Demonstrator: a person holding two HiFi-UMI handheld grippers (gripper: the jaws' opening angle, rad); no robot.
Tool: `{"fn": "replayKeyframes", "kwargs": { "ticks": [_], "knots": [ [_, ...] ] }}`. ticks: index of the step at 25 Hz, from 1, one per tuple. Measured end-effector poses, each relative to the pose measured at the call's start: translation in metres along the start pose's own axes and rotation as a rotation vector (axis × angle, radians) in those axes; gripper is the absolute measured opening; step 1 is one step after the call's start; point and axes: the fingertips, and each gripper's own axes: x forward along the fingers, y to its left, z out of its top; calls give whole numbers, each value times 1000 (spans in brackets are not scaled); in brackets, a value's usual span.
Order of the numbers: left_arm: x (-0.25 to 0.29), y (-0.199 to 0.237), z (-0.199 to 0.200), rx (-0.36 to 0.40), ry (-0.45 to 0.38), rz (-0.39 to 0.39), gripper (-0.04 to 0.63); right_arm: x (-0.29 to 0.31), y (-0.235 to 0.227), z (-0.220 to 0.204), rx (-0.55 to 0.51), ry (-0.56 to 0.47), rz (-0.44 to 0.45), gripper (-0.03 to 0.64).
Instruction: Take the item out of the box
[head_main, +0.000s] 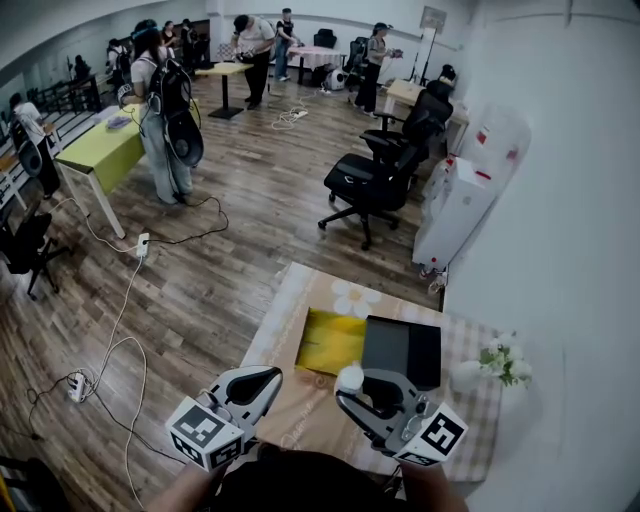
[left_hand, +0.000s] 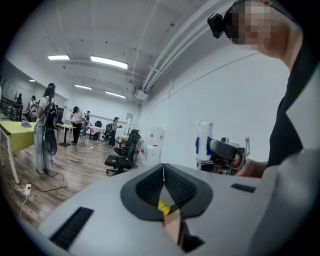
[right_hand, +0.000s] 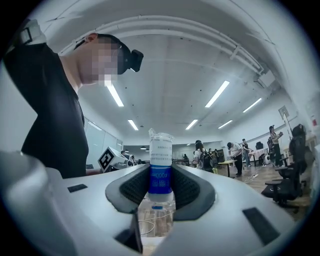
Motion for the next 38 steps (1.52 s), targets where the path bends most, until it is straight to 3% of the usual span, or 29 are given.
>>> {"fn": "replayKeyframes", "kwargs": {
  "ticks": [7,38],
  "knots": [
    [0,-2,-9,18,12,-12,15,1,6,-21,25,34,18,133],
    [3,8,-12,-4,5,8,15,6,-7,-43,70,78,20,132]
  ]
}}
